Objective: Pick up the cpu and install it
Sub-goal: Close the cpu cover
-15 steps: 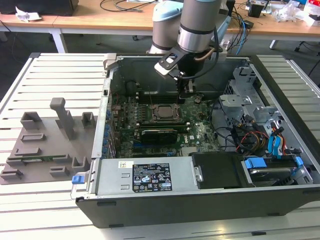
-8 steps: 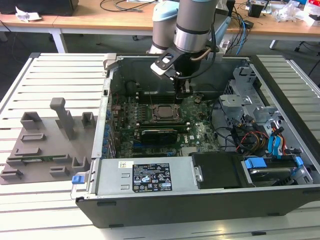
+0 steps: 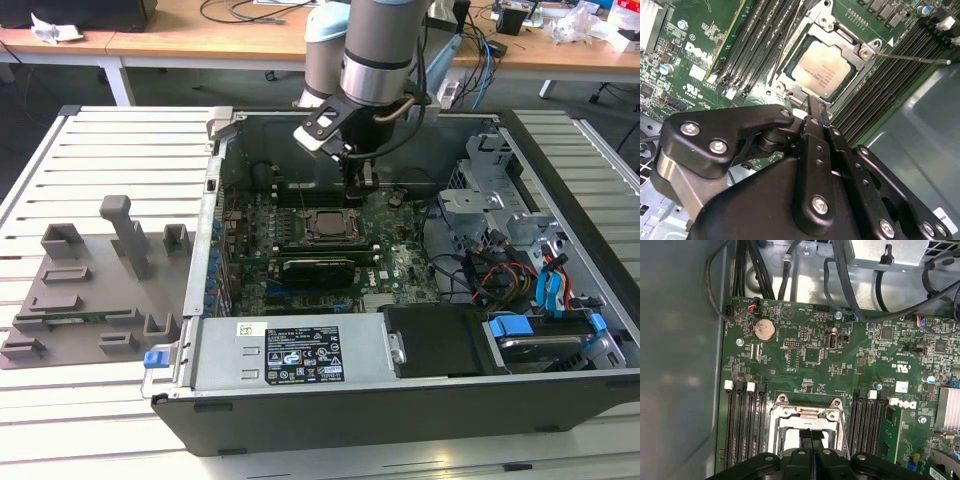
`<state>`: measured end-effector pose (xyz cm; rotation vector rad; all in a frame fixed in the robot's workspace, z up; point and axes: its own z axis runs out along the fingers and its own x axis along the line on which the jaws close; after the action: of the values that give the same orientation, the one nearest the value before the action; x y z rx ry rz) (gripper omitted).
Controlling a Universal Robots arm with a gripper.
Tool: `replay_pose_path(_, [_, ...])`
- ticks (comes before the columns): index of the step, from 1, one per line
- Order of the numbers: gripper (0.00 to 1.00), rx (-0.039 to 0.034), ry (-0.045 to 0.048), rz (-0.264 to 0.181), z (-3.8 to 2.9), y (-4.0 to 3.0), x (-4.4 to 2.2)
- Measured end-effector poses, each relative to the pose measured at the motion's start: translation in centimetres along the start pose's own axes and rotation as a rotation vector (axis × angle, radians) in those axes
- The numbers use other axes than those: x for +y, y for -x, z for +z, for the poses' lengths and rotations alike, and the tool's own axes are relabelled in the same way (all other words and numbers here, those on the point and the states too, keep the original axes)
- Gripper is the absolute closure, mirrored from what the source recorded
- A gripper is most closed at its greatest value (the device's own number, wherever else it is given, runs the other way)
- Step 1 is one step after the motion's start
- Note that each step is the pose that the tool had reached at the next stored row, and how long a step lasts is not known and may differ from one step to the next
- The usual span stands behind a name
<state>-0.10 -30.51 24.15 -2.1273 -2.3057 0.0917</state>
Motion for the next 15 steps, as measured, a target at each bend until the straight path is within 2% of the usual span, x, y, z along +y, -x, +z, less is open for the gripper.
replay_pose_path(8, [0.89,0.0,0.0,0.0,0.4,-0.05,-0.44])
replay_pose_path(11, [0.89,0.0001,0.0001,0.0,0.83,-0.12,-1.11])
replay_pose_path(15, [0.89,-0.0002,-0.0001,0.0,0.96,-0.15,-1.37])
